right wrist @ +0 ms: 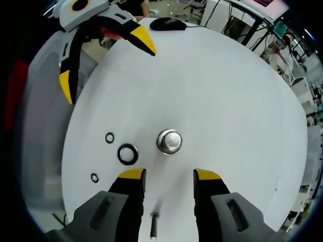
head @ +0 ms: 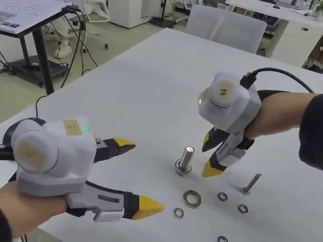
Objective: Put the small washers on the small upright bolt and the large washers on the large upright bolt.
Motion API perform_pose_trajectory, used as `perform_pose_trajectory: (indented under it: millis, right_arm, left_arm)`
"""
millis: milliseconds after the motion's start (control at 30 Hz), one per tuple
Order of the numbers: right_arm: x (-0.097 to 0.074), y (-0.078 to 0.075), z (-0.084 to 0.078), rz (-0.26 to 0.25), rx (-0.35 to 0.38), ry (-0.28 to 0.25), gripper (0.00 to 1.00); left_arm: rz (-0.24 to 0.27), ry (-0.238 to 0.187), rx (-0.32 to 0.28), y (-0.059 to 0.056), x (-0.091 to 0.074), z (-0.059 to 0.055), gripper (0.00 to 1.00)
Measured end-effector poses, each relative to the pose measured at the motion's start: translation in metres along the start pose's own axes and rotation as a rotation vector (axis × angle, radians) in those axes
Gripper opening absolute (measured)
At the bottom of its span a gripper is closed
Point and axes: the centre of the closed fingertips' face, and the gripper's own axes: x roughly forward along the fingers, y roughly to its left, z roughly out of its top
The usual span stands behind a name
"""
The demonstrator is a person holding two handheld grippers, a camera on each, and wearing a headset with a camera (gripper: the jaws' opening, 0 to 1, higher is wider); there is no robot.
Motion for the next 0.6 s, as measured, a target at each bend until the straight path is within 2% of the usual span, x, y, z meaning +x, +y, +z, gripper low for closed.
perform_pose_trajectory:
  millis: [600]
  right_arm:
    - [-0.001,0.021,-0.008,0.011,0.006,-0.024,0.39]
  left_arm:
    - [0.000,0.016,0.018,0.002,0.001,0.007,0.77]
